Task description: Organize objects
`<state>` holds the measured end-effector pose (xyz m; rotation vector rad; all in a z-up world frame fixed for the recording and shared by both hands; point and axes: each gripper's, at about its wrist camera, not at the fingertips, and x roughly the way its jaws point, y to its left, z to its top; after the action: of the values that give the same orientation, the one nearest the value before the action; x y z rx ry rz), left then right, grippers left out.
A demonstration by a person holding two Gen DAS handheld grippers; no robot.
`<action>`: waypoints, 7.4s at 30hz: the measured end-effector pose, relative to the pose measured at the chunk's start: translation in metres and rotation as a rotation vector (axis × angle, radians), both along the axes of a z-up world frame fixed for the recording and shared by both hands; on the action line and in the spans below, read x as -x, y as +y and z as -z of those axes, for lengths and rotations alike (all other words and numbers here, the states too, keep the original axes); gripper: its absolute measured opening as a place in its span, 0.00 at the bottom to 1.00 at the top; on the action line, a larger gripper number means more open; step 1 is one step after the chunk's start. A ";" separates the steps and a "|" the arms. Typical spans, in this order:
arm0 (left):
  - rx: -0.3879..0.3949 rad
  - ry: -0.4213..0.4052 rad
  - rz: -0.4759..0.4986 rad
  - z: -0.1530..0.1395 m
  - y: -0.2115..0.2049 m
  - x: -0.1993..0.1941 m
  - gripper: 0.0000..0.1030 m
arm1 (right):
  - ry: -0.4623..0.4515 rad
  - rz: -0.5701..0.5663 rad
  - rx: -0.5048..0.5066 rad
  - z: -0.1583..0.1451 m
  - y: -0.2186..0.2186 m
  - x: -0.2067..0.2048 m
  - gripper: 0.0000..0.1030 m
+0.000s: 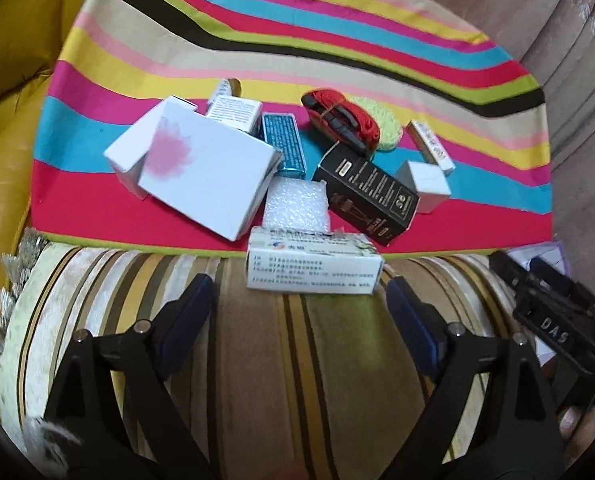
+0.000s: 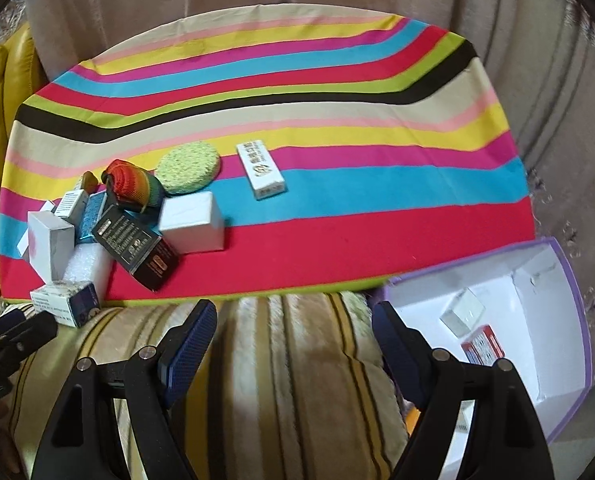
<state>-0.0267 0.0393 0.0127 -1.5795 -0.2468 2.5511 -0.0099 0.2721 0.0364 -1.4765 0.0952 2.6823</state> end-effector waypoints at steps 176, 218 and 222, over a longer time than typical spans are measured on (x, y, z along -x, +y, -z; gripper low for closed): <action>0.112 0.191 0.369 -0.038 0.187 -0.030 0.93 | 0.017 0.448 -0.059 -0.010 0.128 -0.093 0.81; -0.467 0.011 -0.300 0.005 -0.084 0.006 0.93 | 0.029 -0.250 -0.141 -0.010 -0.063 0.003 0.81; -0.564 -0.033 -0.409 0.015 -0.104 0.019 0.93 | 0.048 -0.304 -0.187 -0.010 -0.084 0.018 0.81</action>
<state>-0.0460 -0.0644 -0.0027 -1.4473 -1.2800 2.3869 -0.0280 0.1877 0.0462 -1.4731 -0.3980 2.8590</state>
